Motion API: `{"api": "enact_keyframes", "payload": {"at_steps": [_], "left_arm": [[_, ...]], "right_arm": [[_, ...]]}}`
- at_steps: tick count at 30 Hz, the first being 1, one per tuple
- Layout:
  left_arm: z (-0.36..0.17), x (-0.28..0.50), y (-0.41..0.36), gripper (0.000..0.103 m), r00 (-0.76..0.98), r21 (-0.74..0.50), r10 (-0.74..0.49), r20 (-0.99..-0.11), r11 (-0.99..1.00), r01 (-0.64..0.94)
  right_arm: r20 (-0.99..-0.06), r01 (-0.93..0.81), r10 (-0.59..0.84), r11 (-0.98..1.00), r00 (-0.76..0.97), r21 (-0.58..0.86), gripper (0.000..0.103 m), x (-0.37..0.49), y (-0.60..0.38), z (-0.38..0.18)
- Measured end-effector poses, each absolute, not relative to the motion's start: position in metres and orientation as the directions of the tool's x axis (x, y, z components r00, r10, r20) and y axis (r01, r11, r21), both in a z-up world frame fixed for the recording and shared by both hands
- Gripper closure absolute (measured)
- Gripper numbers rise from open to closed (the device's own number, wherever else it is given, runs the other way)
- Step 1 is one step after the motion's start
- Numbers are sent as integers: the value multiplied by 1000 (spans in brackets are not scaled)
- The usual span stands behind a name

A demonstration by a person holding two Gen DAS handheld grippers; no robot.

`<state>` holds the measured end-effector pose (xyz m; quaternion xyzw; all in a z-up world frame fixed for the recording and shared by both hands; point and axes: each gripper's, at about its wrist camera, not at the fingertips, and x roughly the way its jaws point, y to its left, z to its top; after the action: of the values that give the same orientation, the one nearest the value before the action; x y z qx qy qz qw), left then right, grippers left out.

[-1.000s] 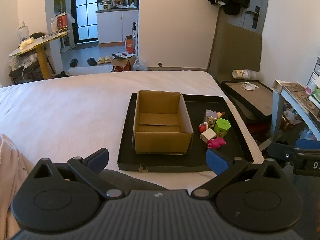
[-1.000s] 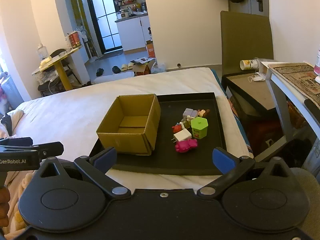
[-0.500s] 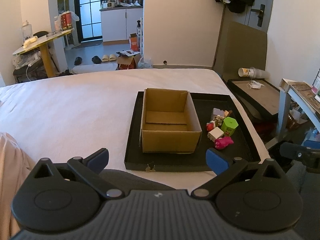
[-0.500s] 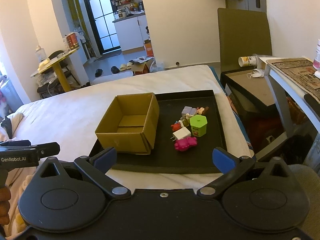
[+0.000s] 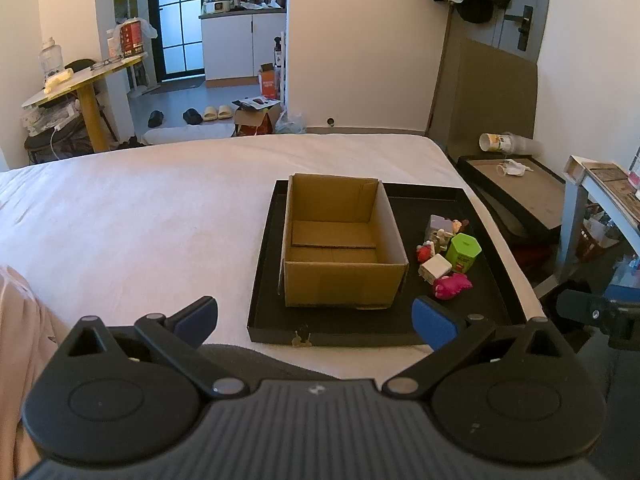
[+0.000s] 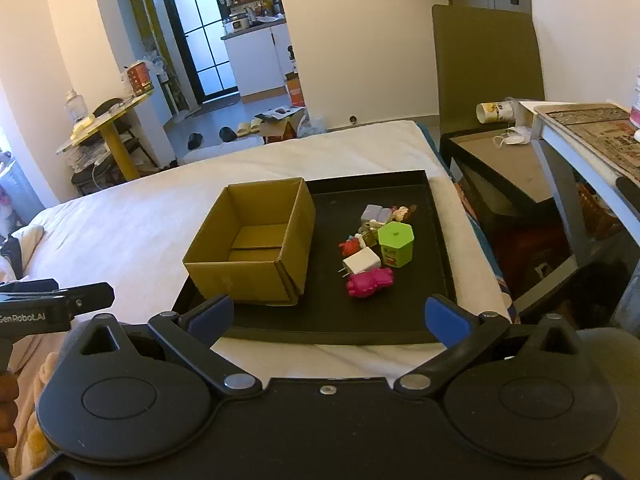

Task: Organize rigid objects

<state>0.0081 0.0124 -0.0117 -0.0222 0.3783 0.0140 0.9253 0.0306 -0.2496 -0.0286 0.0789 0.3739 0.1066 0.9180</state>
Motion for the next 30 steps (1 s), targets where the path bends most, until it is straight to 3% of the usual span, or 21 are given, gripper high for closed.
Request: {"api": "enact_keyframes", "payload": {"at_steps": [30], "left_arm": [[-48,66,29,2,661,-76,3,-750,993,-91]], "right_arm": [[-725,-60,215,971,655,233,0,89,-261,-68]]}}
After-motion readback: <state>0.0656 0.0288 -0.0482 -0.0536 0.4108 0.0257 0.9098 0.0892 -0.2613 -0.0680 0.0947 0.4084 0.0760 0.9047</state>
